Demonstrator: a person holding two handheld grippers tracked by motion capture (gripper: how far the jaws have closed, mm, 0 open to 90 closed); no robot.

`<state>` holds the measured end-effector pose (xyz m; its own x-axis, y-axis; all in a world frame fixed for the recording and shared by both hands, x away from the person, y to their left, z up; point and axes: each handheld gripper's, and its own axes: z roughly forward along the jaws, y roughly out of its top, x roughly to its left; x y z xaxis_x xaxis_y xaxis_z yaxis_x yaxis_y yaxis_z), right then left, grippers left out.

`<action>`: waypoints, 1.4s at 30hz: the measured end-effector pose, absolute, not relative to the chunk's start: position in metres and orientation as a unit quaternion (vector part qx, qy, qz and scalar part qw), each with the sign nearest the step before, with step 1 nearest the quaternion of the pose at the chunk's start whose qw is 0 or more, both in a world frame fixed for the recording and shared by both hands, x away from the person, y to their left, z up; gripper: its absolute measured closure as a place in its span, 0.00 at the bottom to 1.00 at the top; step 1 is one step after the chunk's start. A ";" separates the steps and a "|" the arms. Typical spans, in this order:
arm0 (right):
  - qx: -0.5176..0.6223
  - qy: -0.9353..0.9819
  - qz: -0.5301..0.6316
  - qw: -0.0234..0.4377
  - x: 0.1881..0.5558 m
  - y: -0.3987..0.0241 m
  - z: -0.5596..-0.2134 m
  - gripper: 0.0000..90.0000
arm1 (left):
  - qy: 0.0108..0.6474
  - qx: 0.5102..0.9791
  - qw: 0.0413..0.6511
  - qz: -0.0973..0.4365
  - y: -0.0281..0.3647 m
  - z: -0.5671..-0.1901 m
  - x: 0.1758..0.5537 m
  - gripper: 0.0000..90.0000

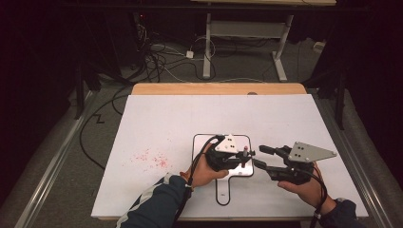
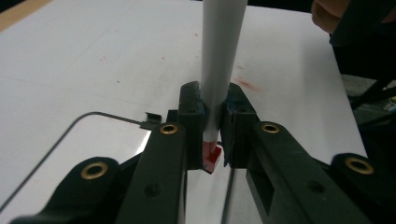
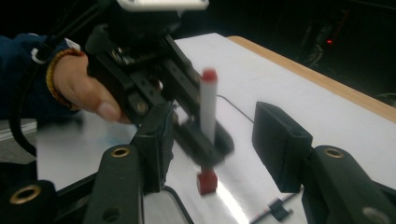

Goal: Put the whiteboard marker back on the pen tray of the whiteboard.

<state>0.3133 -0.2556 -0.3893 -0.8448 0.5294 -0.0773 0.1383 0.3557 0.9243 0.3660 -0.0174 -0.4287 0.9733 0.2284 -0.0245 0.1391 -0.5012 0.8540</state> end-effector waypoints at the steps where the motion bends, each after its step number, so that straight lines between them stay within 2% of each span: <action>1: 0.205 0.804 0.527 0.182 0.314 -0.252 -0.389 0.56 | 0.102 0.866 0.487 0.042 -0.018 -0.429 0.364 0.87; 6: 0.204 0.810 0.527 0.158 0.316 -0.241 -0.390 0.63 | 0.087 0.865 0.493 0.023 -0.023 -0.429 0.356 0.87; 8: 0.205 0.812 0.525 0.152 0.316 -0.239 -0.390 0.71 | 0.079 0.866 0.493 0.022 -0.024 -0.429 0.353 0.87; 11: 0.207 0.815 0.525 0.136 0.318 -0.238 -0.391 0.77 | 0.069 0.865 0.497 0.015 -0.026 -0.428 0.349 0.87; 16: 0.202 0.818 0.521 0.133 0.316 -0.236 -0.393 0.86 | 0.066 0.863 0.500 0.014 -0.029 -0.428 0.348 0.87; 24: 0.206 0.818 0.518 0.141 0.314 -0.240 -0.394 0.90 | 0.071 0.860 0.505 0.018 -0.031 -0.431 0.347 0.86; 29: 0.240 0.811 0.513 0.146 0.320 -0.250 -0.388 0.90 | 0.095 0.861 0.495 0.074 -0.012 -0.423 0.341 0.52; 31: 0.268 0.813 0.499 0.133 0.328 -0.254 -0.387 0.90 | 0.112 0.857 0.489 0.117 0.008 -0.419 0.336 0.39; 32: 0.284 0.813 0.493 0.122 0.334 -0.257 -0.388 0.90 | 0.121 0.854 0.486 0.139 0.021 -0.417 0.332 0.35; 35: 0.325 0.813 0.474 0.088 0.352 -0.260 -0.394 0.90 | 0.158 0.837 0.494 0.174 0.066 -0.417 0.323 0.30; 37: 0.353 0.809 0.464 0.073 0.364 -0.260 -0.400 0.90 | 0.183 0.830 0.469 0.239 0.098 -0.420 0.316 0.29; 38: 0.368 0.806 0.459 0.061 0.371 -0.260 -0.404 0.90 | 0.195 0.826 0.463 0.255 0.108 -0.422 0.314 0.28; 42: 0.404 0.795 0.449 0.049 0.390 -0.259 -0.415 0.89 | 0.265 0.809 0.447 0.273 0.158 -0.434 0.310 0.27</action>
<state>0.3899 -0.2588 -0.4154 -0.6686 0.6866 0.2855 0.5990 0.2699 0.7539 0.3098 0.1576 -0.4337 0.7104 0.6732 0.2053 0.1842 -0.4594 0.8689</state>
